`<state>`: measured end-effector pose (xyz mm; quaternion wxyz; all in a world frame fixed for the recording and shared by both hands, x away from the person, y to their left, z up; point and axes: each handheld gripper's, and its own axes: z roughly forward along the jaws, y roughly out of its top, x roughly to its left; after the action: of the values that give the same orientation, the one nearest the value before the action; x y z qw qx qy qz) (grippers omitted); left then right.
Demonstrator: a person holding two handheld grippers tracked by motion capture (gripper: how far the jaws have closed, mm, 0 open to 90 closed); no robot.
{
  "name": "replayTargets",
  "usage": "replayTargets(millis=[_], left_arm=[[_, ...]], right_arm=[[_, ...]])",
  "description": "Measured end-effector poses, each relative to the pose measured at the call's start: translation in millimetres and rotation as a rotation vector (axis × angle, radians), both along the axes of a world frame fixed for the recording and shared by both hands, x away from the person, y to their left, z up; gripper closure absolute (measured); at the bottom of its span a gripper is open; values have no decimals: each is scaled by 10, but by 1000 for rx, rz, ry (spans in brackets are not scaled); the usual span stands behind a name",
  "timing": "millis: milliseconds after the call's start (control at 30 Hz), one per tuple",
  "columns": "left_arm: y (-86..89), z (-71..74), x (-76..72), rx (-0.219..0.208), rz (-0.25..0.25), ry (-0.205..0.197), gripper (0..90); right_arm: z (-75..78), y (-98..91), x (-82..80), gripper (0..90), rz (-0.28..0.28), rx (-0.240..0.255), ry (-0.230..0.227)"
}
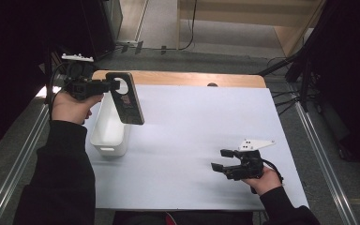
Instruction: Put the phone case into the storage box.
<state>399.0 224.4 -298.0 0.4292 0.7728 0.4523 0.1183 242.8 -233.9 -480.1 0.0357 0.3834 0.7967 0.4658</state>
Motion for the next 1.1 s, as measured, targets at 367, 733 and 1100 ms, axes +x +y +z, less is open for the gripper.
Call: replayTargets(millis=[367, 733, 1100], left_arm=[[85, 121, 75, 16, 30, -14, 707], [199, 178, 161, 12, 53, -15, 707], [317, 198, 245, 49, 104, -37, 708]], right_arm=[[2, 4, -2, 271, 4, 4, 5], [2, 6, 2, 271, 4, 4, 2], [-2, 8, 5, 271, 5, 4, 3]])
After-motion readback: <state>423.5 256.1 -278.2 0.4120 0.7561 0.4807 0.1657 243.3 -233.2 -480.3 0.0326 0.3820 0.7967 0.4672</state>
